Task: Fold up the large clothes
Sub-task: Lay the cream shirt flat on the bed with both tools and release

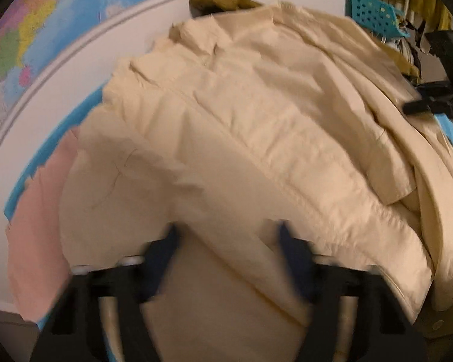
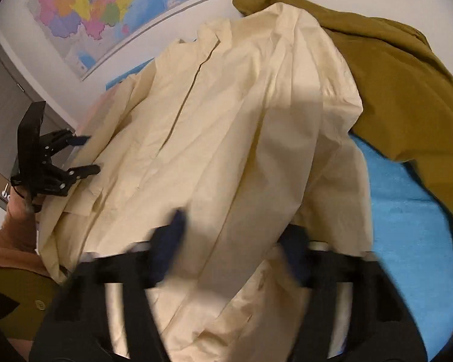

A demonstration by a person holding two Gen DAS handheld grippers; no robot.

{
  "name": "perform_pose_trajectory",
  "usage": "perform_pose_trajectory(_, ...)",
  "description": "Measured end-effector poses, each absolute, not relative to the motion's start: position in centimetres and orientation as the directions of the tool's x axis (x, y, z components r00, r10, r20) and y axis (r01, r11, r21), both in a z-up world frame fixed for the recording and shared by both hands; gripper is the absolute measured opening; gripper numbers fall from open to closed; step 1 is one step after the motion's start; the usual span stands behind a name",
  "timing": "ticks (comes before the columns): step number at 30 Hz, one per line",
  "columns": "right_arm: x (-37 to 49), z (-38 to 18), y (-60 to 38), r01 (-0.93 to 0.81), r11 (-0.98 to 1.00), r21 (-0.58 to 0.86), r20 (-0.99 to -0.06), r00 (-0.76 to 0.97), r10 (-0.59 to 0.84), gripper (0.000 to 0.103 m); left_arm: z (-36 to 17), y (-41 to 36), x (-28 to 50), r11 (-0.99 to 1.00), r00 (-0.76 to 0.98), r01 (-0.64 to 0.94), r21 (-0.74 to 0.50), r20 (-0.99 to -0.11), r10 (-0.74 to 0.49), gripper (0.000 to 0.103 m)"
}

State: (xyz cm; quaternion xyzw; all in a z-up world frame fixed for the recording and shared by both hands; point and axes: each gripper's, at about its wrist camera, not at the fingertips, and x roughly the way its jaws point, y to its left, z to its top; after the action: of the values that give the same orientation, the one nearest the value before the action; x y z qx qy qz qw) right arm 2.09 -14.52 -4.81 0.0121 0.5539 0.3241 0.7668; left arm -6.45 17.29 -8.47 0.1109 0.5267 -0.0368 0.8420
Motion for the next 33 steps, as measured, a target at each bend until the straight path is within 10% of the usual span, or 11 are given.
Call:
perform_pose_trajectory(3, 3.2, -1.1, -14.5, -0.527, 0.778, 0.342, -0.811, 0.252, 0.528, 0.003, -8.0, 18.6, -6.3, 0.987, 0.449, 0.106, 0.124, -0.891, 0.064, 0.003)
perform_pose_trajectory(10, 9.0, 10.0, -17.2, -0.519, 0.852, 0.065, -0.757, 0.531, 0.381, 0.003, 1.5, 26.0, -7.4, 0.98, 0.647, -0.161, 0.119, -0.737, 0.196, 0.001)
perform_pose_trajectory(15, 14.1, 4.2, -19.7, -0.432, 0.899, -0.065, -0.861, 0.48, 0.168, 0.006, 0.4, 31.7, -7.1, 0.953, 0.593, -0.293, 0.083, -0.766, 0.249, 0.003)
perform_pose_trajectory(21, 14.5, -0.9, -22.5, -0.257, 0.966, -0.024, -0.894, 0.437, 0.094, 0.07, -2.8, 28.7, -8.6, 0.984, 0.576, -0.175, -0.002, -0.811, 0.101, 0.065)
perform_pose_trajectory(25, 11.0, 3.3, -21.9, -0.252, 0.965, -0.077, -0.807, 0.584, 0.087, 0.083, -3.6, 23.7, -9.8, 0.998, 0.564, -0.034, -0.044, -0.826, -0.018, 0.093)
perform_pose_trajectory(29, 7.4, 6.3, -20.2, -0.33, 0.944, -0.024, -0.724, 0.657, 0.211, 0.089, -6.3, 19.4, -9.8, 0.999, 0.486, 0.043, -0.008, -0.874, -0.028, 0.093)
perform_pose_trajectory(30, 6.6, 6.4, -19.6, -0.356, 0.934, -0.021, -0.714, 0.659, 0.236, 0.091, -7.2, 18.4, -9.8, 0.998, 0.463, 0.053, 0.028, -0.886, 0.0, 0.088)
perform_pose_trajectory(33, 5.1, 5.3, -17.9, -0.435, 0.9, 0.009, -0.723, 0.619, 0.307, 0.091, -8.9, 18.0, -9.7, 0.996, 0.424, 0.04, 0.076, -0.904, 0.052, 0.028)
